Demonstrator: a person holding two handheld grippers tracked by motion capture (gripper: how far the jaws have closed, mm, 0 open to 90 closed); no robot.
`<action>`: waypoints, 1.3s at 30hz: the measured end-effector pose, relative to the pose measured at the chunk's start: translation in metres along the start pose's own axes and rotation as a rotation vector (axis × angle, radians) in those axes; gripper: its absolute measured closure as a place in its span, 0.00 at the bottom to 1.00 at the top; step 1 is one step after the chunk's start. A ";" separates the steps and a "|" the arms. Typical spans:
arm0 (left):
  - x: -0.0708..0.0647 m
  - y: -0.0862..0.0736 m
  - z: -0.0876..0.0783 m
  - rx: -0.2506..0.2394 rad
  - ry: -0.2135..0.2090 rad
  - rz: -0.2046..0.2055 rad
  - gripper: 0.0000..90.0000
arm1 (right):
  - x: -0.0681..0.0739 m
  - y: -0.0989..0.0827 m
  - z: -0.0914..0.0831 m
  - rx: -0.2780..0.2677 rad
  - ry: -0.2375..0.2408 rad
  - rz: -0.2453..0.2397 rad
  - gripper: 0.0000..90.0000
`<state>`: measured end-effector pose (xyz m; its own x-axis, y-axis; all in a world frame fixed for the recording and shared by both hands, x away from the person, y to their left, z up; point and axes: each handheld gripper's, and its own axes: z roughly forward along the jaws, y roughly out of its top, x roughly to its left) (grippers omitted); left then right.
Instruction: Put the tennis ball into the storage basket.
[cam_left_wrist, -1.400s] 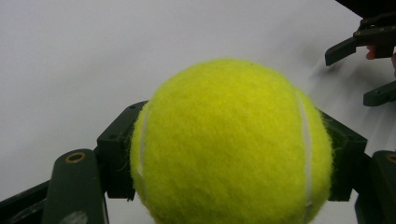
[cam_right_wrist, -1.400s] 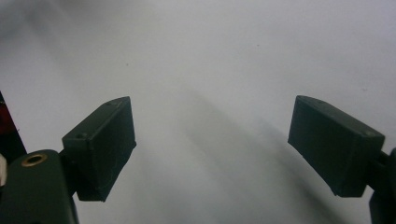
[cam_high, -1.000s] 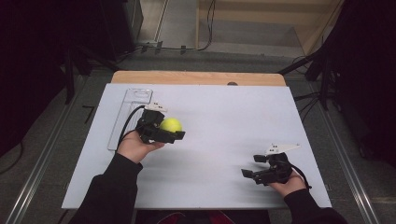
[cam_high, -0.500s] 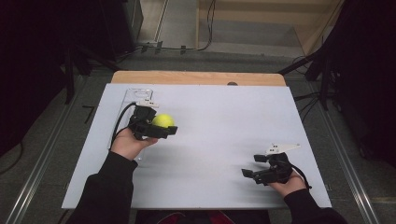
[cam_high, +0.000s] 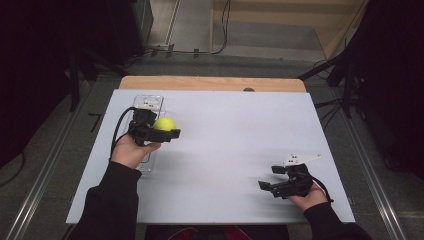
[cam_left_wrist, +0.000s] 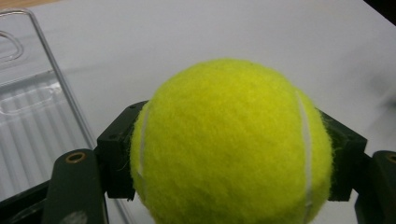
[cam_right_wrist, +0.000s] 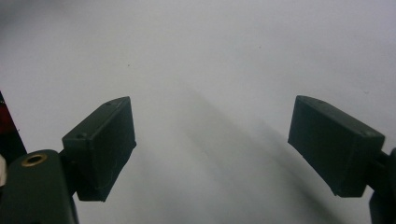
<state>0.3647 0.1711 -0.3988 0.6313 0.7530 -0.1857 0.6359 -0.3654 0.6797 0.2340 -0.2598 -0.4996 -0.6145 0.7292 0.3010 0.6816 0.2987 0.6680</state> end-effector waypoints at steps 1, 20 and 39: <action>0.001 0.000 -0.001 -0.002 0.004 -0.004 0.28 | 0.000 0.000 0.000 -0.001 0.001 0.001 0.14; 0.026 -0.003 -0.013 -0.008 0.066 -0.046 0.28 | 0.000 0.000 0.000 -0.002 0.003 -0.004 0.14; 0.056 -0.012 -0.027 -0.027 0.158 -0.116 0.28 | 0.001 0.000 0.000 0.000 0.006 0.000 0.14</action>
<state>0.3807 0.2324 -0.3986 0.4757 0.8663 -0.1521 0.6869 -0.2580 0.6794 0.2338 -0.2590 -0.4997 -0.6170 0.7253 0.3053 0.6817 0.2988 0.6678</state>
